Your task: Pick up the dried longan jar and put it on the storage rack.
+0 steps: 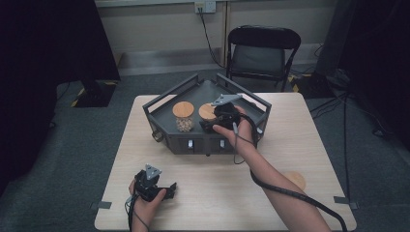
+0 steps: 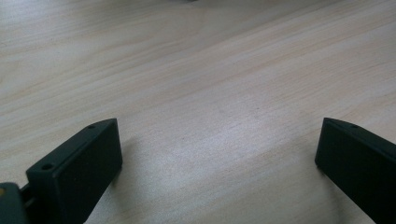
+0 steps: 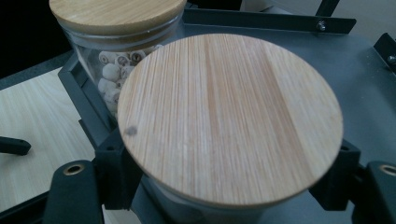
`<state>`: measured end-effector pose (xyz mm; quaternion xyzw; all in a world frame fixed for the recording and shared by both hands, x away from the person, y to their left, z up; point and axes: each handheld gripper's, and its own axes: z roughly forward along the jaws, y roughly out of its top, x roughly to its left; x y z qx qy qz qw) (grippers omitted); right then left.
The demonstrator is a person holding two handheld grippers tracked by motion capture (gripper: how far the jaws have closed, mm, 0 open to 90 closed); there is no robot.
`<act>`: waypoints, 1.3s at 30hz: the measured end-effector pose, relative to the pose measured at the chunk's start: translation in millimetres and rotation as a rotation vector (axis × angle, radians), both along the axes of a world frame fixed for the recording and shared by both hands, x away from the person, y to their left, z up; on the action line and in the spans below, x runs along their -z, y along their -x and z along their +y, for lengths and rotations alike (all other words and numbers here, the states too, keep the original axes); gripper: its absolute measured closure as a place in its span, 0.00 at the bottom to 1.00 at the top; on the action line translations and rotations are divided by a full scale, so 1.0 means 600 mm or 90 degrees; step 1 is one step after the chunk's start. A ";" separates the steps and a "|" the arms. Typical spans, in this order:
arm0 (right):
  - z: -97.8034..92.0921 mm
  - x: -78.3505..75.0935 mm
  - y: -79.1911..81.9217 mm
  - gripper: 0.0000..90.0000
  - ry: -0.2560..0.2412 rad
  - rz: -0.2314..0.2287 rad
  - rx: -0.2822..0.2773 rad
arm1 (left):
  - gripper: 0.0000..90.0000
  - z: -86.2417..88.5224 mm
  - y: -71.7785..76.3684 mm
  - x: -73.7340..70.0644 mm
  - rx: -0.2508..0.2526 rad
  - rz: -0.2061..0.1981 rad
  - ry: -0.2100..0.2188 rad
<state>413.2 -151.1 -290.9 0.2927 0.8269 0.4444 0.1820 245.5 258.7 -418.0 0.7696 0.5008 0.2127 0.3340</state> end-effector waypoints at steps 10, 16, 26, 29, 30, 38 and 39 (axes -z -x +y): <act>-0.001 -0.007 -0.001 0.22 0.004 0.005 0.000 | 0.00 0.000 0.000 0.000 0.000 0.000 0.000; -0.006 -0.017 -0.001 0.12 0.010 0.017 0.004 | 0.00 0.000 0.000 0.000 0.000 0.000 0.000; -0.017 -0.018 0.008 0.04 0.006 0.026 0.012 | 0.00 0.000 0.000 0.000 -0.001 0.000 0.000; -0.024 -0.018 0.011 0.04 -0.001 0.032 0.009 | 0.00 0.000 0.000 0.000 -0.001 0.000 0.000; -0.028 -0.017 0.012 0.04 -0.005 0.032 0.006 | 0.00 0.000 0.000 0.000 -0.001 0.000 0.000; -0.050 -0.020 0.024 0.04 -0.010 0.034 -0.002 | 0.00 0.000 0.000 0.000 -0.001 0.000 0.000; -0.052 -0.021 0.028 0.04 -0.008 0.033 -0.001 | 0.00 0.000 0.000 0.000 -0.001 0.000 0.000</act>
